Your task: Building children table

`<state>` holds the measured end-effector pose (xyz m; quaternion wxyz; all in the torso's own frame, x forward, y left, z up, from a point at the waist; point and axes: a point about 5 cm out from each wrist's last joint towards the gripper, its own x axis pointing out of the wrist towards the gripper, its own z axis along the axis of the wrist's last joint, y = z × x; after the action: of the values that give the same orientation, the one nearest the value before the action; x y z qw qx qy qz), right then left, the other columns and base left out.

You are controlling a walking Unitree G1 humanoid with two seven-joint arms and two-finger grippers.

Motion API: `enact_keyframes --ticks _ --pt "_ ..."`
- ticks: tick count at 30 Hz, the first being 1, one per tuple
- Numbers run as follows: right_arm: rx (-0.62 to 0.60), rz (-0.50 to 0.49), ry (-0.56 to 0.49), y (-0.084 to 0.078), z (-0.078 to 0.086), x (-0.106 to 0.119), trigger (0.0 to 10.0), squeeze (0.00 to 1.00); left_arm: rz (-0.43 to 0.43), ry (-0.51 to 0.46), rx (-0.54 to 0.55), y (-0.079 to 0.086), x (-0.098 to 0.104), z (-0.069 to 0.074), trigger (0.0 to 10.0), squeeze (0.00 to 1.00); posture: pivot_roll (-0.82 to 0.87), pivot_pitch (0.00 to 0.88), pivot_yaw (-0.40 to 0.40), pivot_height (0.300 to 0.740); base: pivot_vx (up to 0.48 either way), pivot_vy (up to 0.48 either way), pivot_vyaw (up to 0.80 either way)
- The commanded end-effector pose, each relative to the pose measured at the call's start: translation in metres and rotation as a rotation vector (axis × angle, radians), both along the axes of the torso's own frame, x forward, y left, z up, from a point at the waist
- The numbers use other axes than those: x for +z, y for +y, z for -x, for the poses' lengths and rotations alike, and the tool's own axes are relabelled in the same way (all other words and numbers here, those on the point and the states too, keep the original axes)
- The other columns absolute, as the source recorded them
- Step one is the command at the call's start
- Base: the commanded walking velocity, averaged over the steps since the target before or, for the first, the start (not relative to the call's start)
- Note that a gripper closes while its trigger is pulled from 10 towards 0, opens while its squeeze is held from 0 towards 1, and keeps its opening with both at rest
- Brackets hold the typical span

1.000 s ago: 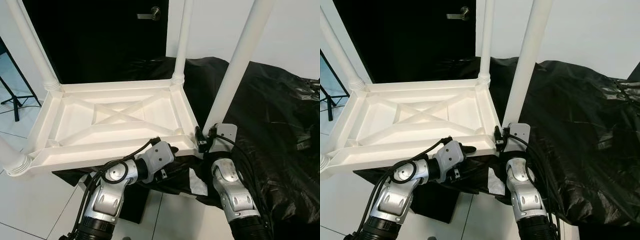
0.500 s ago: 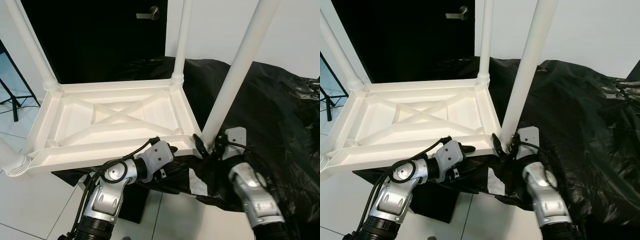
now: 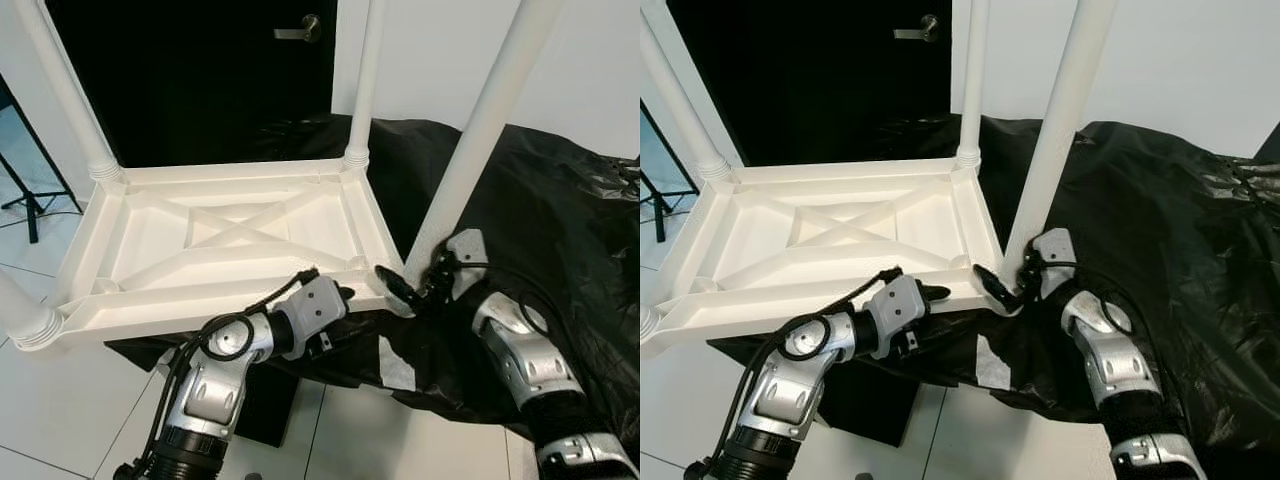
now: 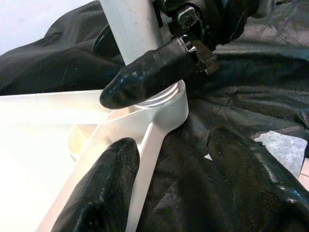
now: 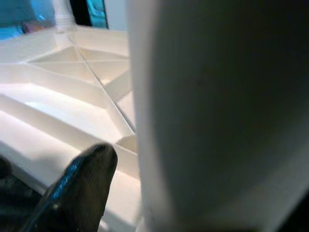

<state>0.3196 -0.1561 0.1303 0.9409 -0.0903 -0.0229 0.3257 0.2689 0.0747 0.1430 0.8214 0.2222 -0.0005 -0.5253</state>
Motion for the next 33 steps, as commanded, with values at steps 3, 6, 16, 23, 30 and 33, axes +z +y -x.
enact_keyframes --ticks 3,6,16,23,30,33 --pt "0.055 0.035 0.023 0.002 -0.003 -0.005 1.6 0.00 0.031 -0.045 0.111 0.002 0.002 -0.006 10.0 0.00 0.01 0.000 -0.047 0.740 0.000 0.000 0.00" --pt "0.066 0.042 0.027 -0.001 -0.002 -0.006 0.0 0.00 0.029 -0.046 0.117 0.004 0.003 -0.006 10.0 0.00 0.02 0.000 -0.050 0.740 0.000 0.000 0.00" --pt "0.030 -0.021 0.046 -0.006 0.007 -0.010 0.0 0.00 0.033 -0.050 0.123 0.003 0.004 -0.006 10.0 0.00 0.01 0.000 -0.050 0.740 0.000 0.000 0.00" --pt "-0.136 -0.074 0.062 -0.001 0.014 -0.021 10.0 0.00 0.035 -0.045 0.120 0.004 0.004 -0.005 10.0 0.00 0.01 0.000 -0.044 0.740 0.000 0.000 0.00" --pt "-0.334 -0.136 0.099 0.006 0.018 -0.026 10.0 0.00 0.034 -0.043 0.115 0.004 0.003 -0.005 10.0 0.00 0.00 0.000 -0.037 0.740 0.000 0.000 0.00" --pt "-0.457 -0.138 0.101 0.010 0.021 -0.027 10.0 0.00 0.034 -0.042 0.112 0.004 0.003 -0.005 10.0 0.00 0.00 0.000 -0.038 0.740 0.000 0.000 0.00"
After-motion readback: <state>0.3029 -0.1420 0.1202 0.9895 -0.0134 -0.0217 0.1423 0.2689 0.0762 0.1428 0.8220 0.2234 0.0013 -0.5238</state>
